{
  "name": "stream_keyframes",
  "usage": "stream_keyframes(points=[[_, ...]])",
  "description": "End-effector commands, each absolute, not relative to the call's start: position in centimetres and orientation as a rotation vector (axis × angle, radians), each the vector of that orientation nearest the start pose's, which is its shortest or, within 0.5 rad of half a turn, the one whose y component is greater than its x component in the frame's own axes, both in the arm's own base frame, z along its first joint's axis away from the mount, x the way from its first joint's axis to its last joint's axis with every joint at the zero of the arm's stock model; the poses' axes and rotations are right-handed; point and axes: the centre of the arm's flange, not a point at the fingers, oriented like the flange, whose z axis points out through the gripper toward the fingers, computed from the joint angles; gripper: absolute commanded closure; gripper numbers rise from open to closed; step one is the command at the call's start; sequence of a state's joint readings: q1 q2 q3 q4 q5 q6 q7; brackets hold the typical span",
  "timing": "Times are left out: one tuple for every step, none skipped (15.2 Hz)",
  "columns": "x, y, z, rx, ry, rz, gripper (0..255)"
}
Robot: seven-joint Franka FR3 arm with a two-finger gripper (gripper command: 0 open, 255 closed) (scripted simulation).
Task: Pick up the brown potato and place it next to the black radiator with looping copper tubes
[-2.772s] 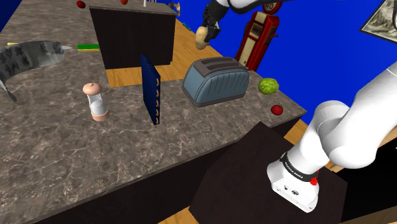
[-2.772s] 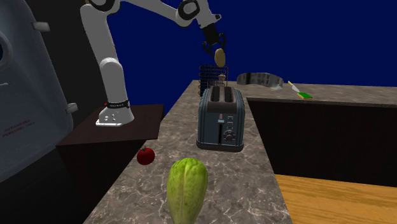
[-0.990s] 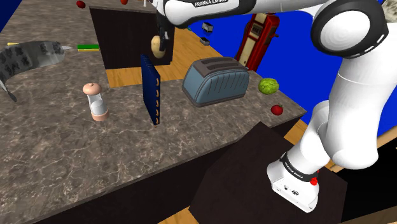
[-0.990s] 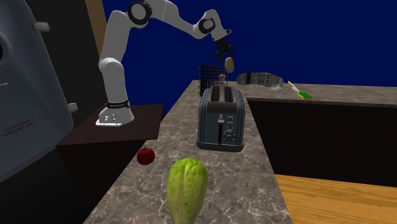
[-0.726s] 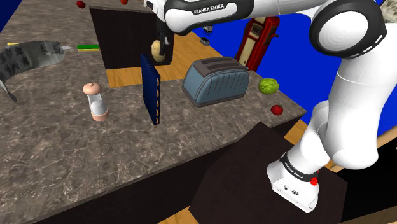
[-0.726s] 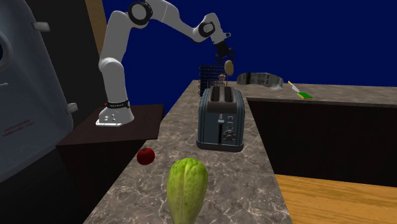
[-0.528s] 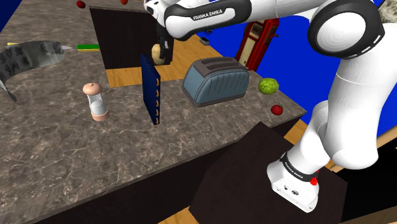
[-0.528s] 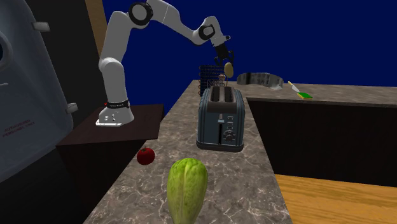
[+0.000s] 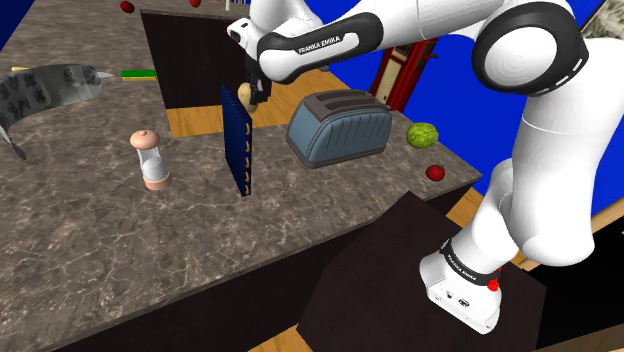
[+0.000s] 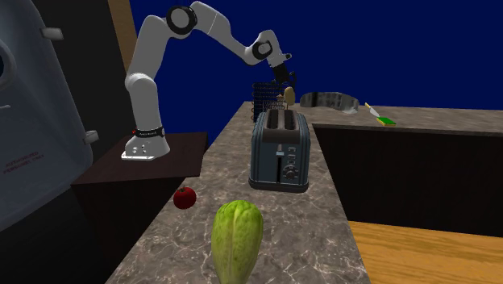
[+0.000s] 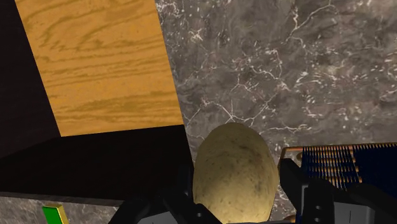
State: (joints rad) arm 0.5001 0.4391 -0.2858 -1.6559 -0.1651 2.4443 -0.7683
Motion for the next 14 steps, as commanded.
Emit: stream_keyframes(points=[[67.8, 17.4, 39.3, -2.895, -1.852, -0.491, 255], [67.8, 17.4, 38.7, -2.895, -1.852, -0.491, 255], [67.8, 17.4, 38.2, -2.895, -1.852, -0.491, 255], [67.8, 17.4, 37.7, -2.895, -1.852, -0.491, 255], [67.8, 17.4, 37.1, -2.895, -1.852, -0.491, 255], [67.8, 17.4, 36.6, -2.895, -1.852, -0.491, 255], [67.8, 17.4, 36.1, -2.895, -1.852, -0.491, 255], [67.8, 17.4, 35.6, -2.895, -1.852, -0.491, 255], [67.8, 17.4, 35.0, -2.895, -1.852, -0.491, 255], [67.8, 17.4, 34.5, -2.895, -1.852, -0.491, 255], [67.8, 17.4, 34.0, -2.895, -1.852, -0.491, 255], [67.8, 17.4, 33.5, -2.895, -1.852, -0.491, 255], [67.8, 17.4, 32.9, -2.895, -1.852, -0.491, 255], [67.8, 17.4, 32.4, -2.895, -1.852, -0.491, 255]])
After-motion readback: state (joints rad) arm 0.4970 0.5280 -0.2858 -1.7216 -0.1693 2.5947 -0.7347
